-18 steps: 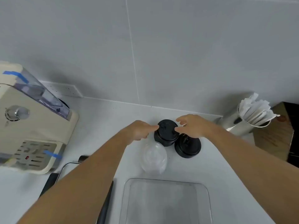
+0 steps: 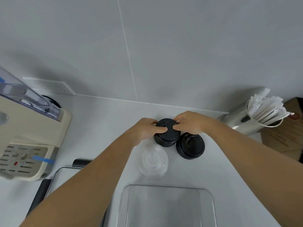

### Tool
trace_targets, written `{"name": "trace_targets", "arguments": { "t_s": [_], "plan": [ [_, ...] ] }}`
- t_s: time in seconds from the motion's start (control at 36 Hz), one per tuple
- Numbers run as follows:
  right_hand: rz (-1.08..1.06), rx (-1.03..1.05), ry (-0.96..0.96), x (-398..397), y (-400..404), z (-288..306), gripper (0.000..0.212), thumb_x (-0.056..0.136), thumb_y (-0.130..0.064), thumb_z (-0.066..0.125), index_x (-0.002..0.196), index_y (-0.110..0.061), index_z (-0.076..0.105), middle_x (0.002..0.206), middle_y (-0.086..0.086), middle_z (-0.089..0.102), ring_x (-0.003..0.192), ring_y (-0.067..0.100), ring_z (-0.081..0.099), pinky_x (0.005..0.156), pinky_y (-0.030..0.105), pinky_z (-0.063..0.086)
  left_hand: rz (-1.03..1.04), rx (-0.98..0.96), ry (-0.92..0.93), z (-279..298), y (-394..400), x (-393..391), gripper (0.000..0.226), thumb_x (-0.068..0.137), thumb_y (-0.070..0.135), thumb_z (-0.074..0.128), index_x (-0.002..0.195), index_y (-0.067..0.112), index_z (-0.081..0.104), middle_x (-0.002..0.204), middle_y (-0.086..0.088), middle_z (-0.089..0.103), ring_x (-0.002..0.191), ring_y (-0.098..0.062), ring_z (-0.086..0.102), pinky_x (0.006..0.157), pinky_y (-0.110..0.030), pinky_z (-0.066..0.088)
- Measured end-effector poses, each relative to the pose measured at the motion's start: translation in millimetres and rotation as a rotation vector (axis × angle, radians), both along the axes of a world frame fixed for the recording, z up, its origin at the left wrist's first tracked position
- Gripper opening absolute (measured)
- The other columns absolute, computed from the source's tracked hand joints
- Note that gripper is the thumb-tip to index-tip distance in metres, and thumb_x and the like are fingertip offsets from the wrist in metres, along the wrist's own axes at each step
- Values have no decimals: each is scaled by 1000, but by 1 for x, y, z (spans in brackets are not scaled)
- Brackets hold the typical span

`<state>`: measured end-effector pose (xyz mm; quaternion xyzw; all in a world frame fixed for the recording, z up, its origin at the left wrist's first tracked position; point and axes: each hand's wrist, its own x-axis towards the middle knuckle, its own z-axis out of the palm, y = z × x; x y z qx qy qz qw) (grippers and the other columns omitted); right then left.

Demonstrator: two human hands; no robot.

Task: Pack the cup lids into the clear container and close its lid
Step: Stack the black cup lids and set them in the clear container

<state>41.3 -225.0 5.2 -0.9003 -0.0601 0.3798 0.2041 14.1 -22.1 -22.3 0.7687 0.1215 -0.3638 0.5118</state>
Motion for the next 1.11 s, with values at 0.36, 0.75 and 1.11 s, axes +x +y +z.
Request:
{"name": "trace_targets", "arguments": {
  "t_s": [0.36,0.75,1.11],
  "plan": [
    [-85,25,109,0,-3,-10,40,89,-52,52,127,-38,48,119,0,62,102,22,60,95,40,47,63,30,90,-7,-2,-1,33,80,38,73,104,15,72,111,-8,72,102,-22,66,89,-34,55],
    [-321,265,198,4,-1,-16,27,82,-38,69,105,-32,58,114,9,66,108,26,63,99,43,48,216,-144,52,-8,0,-4,20,85,22,71,104,17,74,110,-4,75,105,-20,68,76,-23,54],
    [-464,410,178,5,9,-7,31,80,-32,74,106,-24,60,116,5,66,106,18,61,83,29,39,250,-228,9,-3,11,-1,28,91,26,66,117,18,70,115,-2,74,109,-20,68,102,-40,49]
  ]
}}
